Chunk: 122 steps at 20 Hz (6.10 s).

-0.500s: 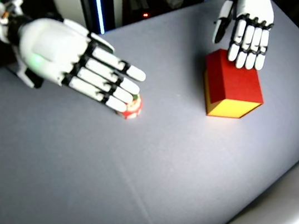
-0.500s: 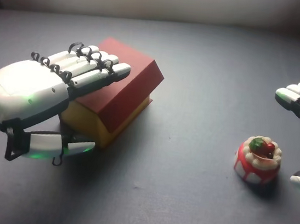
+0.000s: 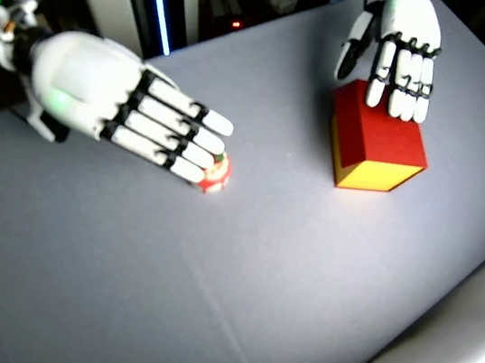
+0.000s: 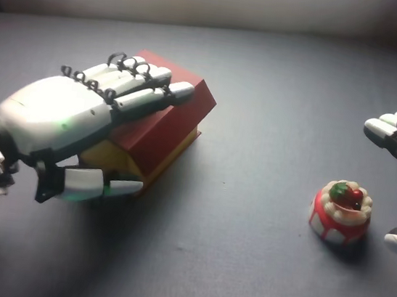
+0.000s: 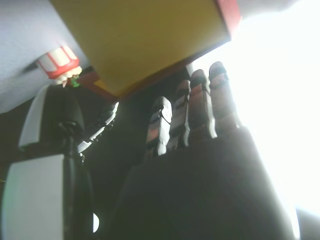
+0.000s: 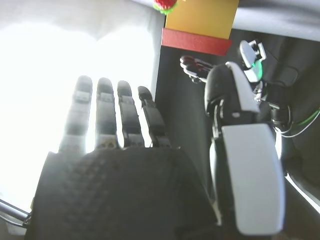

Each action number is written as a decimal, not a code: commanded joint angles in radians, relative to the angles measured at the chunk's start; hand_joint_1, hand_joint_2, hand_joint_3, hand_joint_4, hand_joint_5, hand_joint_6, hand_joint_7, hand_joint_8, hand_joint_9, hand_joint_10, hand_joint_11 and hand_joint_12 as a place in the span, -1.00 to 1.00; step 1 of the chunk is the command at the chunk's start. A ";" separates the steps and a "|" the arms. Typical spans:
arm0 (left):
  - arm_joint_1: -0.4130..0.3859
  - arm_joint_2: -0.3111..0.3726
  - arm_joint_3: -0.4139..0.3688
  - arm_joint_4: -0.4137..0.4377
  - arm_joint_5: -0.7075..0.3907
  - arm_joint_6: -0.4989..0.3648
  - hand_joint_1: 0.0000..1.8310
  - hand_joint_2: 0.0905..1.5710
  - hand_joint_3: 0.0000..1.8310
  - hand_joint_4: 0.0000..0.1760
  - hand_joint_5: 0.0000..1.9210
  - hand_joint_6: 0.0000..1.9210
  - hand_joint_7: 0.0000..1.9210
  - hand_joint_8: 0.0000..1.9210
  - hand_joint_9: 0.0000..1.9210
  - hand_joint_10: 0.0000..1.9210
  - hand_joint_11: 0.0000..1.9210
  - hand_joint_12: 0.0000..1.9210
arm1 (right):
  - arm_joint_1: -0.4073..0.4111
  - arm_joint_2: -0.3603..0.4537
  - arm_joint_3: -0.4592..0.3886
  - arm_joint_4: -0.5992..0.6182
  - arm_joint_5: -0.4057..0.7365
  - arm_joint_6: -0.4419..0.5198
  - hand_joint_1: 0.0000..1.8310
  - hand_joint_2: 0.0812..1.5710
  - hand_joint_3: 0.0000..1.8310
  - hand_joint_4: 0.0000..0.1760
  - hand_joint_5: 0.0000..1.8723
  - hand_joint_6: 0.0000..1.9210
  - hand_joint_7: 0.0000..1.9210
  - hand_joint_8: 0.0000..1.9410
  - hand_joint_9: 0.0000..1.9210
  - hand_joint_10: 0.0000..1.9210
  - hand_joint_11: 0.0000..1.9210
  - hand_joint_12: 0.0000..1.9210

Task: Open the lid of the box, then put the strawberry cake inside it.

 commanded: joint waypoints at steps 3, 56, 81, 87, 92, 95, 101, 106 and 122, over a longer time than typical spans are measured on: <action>-0.024 -0.023 0.022 -0.018 -0.077 0.000 0.04 0.47 -0.99 1.00 -1.00 -1.00 -1.00 -1.00 -1.00 -1.00 -1.00 -1.00 | -0.002 0.000 0.006 0.004 0.128 0.015 -0.29 0.53 -1.00 -1.00 -1.00 -1.00 -1.00 -1.00 -1.00 -1.00 -1.00 -1.00; 0.131 0.152 -0.062 -0.219 -0.331 0.057 -0.19 0.72 -1.00 -0.11 -1.00 -1.00 -1.00 -1.00 -1.00 -1.00 -1.00 -1.00 | 0.043 -0.051 0.070 0.001 -0.004 0.060 -0.19 0.46 -1.00 -1.00 -1.00 -1.00 -1.00 -1.00 -0.99 -0.99 -1.00 -1.00; 0.322 0.228 -0.190 -0.180 -0.501 0.025 -0.14 0.77 -1.00 -0.67 -1.00 -1.00 -1.00 -1.00 -1.00 -1.00 -1.00 -1.00 | 0.402 -0.206 0.257 -0.223 -0.247 0.185 0.28 0.61 -1.00 -1.00 -0.32 0.32 -0.16 0.76 0.04 0.85 0.07 0.99; 0.480 0.214 -0.221 -0.328 -0.635 0.027 -0.12 0.74 -1.00 -0.66 -1.00 -1.00 -1.00 -1.00 -1.00 -1.00 -1.00 -1.00 | 0.564 -0.310 0.332 -0.282 -0.268 0.185 0.27 0.60 -1.00 -1.00 -0.29 0.46 -0.25 0.50 -0.37 0.41 -0.54 0.83; 0.486 0.198 -0.221 -0.348 -0.623 0.027 -0.15 0.74 -1.00 -0.62 -1.00 -1.00 -1.00 -1.00 -1.00 -1.00 -1.00 -1.00 | 0.669 -0.392 0.406 -0.305 -0.322 0.185 0.33 0.54 -1.00 -1.00 -0.20 0.31 -0.17 0.46 0.12 0.81 0.15 1.00; 0.487 0.186 -0.215 -0.356 -0.618 0.026 -0.16 0.75 -0.99 -0.79 -1.00 -1.00 -1.00 -1.00 -1.00 -1.00 -1.00 -1.00 | 0.724 -0.458 0.450 -0.342 -0.360 0.185 0.32 0.51 -1.00 -1.00 -0.15 0.29 -0.11 0.46 0.19 0.97 0.30 1.00; 0.486 0.153 -0.195 -0.368 -0.601 0.014 -0.19 0.73 -1.00 -0.60 -1.00 -1.00 -1.00 -1.00 -1.00 -1.00 -1.00 -1.00 | 0.774 -0.615 0.553 -0.348 -0.442 0.185 0.33 0.55 -1.00 -1.00 -0.23 0.13 -0.15 0.59 -0.05 0.60 -0.05 0.88; 0.486 0.138 -0.190 -0.380 -0.592 0.009 -0.15 0.73 -1.00 -0.93 -0.99 -1.00 -1.00 -1.00 -1.00 -1.00 -1.00 -1.00 | 0.793 -0.698 0.611 -0.348 -0.541 0.160 0.30 0.60 -1.00 -1.00 -0.34 0.37 -0.17 0.59 -0.20 0.44 -0.42 0.83; 0.472 0.124 -0.186 -0.384 -0.604 0.002 -0.19 0.73 -1.00 -0.83 -0.99 -1.00 -1.00 -1.00 -1.00 -1.00 -1.00 -1.00 | 0.802 -0.741 0.635 -0.343 -0.619 0.159 -0.23 0.45 -0.99 -0.70 -0.84 -1.00 -0.79 -1.00 -0.77 -0.96 -1.00 -0.03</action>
